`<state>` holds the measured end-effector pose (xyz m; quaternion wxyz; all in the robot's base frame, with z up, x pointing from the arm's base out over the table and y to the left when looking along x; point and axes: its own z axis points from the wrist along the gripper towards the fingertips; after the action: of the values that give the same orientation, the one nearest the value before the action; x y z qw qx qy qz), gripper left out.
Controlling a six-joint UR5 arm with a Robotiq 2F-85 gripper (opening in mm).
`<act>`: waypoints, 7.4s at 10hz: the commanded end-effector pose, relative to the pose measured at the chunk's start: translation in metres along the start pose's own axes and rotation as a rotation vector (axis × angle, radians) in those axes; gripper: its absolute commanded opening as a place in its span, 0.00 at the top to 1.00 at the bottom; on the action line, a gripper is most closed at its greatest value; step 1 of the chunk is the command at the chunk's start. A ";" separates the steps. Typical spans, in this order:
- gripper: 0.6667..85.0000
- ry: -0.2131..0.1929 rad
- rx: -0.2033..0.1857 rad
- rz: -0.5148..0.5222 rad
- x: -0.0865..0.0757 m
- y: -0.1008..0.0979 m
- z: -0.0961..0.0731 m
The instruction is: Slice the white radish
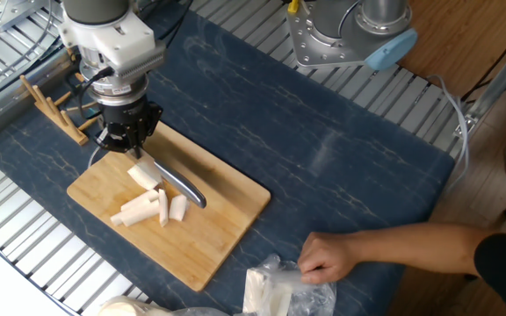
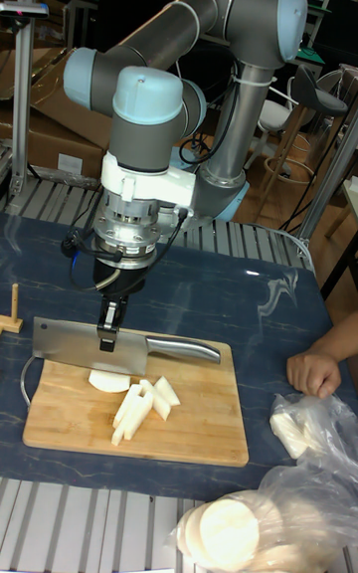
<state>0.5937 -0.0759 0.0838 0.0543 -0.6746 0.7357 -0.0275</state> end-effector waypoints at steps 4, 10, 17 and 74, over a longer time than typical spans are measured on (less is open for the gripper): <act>1.00 -0.002 0.015 0.002 0.003 -0.006 0.001; 1.00 0.025 0.010 0.025 0.006 -0.011 0.004; 1.00 0.050 -0.013 0.061 0.003 -0.005 0.008; 1.00 0.567 -0.034 1.330 0.018 0.030 -0.048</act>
<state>0.5671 -0.0881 0.1183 -0.1111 -0.0424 0.9850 -0.1253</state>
